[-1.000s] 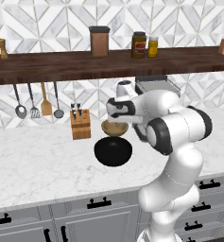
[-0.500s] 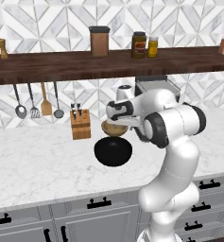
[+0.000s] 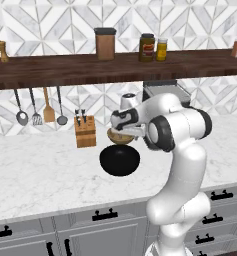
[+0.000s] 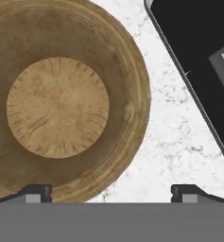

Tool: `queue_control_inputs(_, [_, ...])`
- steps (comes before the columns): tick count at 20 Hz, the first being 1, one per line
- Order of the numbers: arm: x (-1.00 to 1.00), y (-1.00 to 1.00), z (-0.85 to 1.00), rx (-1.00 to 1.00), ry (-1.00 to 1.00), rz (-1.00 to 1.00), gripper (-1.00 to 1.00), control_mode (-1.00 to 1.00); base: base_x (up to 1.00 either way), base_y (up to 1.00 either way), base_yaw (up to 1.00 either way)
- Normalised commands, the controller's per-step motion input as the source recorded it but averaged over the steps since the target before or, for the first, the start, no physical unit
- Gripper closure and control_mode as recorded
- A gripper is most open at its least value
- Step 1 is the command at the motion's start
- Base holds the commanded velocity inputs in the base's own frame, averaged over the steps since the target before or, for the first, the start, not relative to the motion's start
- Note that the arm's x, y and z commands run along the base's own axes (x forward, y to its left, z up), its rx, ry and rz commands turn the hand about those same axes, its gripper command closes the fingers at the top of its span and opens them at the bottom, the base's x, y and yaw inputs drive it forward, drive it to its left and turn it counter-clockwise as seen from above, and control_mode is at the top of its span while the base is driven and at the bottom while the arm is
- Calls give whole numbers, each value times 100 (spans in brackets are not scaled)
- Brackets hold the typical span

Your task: Pick up the bowls on the counter and stack them on top of one another in the open cabinet. Place the smaller bowl on top of the larger bowl.

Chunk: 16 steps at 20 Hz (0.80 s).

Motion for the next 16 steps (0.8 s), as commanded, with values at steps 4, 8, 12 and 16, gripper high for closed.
queue_control_inputs(4, [15,4,-29,0,-4,-4,-100,-100,0,0,0])
queue_control_inputs(8, [18,2,-8,0,-4,-3,-100,-100,0,0,0])
queue_control_inputs(12, [21,3,-2,0,-5,-3,-100,-100,0,0,0])
queue_control_inputs(16, [3,0,-24,0,-4,-2,-100,-100,0,0,0])
